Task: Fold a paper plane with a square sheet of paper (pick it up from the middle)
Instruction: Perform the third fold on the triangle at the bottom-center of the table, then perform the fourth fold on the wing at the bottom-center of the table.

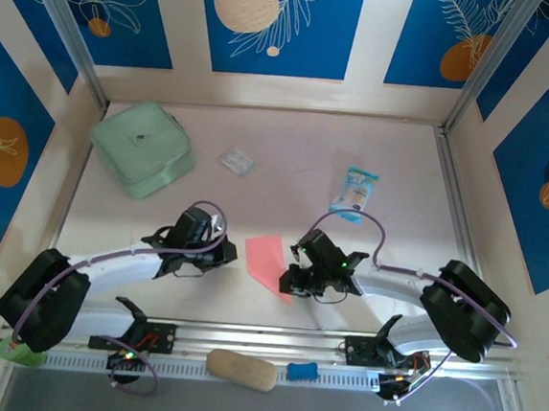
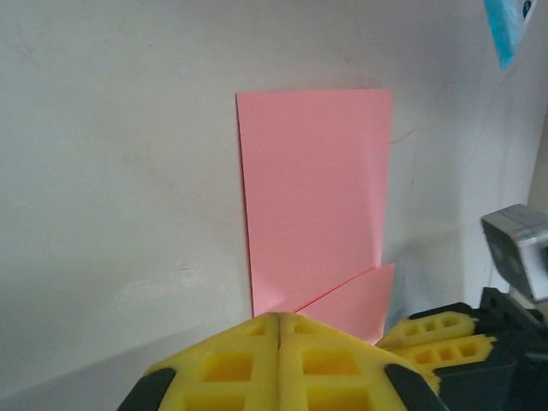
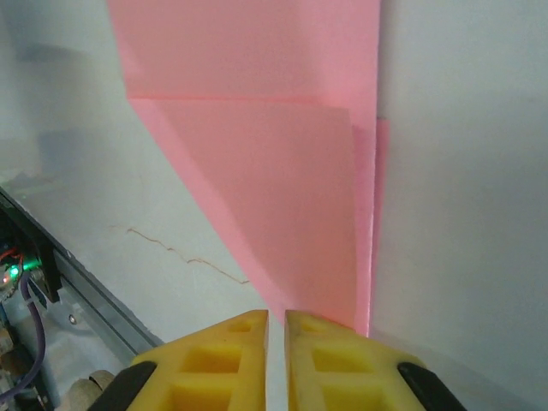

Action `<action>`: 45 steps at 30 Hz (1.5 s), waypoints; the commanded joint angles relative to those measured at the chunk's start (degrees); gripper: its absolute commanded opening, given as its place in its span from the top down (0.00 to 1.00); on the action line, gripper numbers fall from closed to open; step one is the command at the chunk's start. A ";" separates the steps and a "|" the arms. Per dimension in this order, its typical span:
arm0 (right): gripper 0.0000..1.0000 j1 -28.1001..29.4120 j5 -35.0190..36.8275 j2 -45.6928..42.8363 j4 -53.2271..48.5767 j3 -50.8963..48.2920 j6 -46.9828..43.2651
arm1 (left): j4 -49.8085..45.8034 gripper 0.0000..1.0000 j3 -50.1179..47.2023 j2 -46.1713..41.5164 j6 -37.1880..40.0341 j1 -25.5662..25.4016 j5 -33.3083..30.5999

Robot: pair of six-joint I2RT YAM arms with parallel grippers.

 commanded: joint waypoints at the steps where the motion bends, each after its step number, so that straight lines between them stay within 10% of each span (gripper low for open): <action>1: 0.86 -0.97 3.56 -3.70 -3.92 0.20 -0.04 | 0.57 0.95 -1.78 -1.02 0.10 0.27 1.27; 13: 0.73 -5.22 5.05 -10.08 -3.63 -3.26 2.40 | 6.19 0.68 -3.22 -0.68 -1.39 -1.34 2.33; 45: 0.73 -5.49 -0.86 1.67 2.40 0.75 1.09 | 6.49 0.60 -1.29 3.99 -1.98 -4.25 1.50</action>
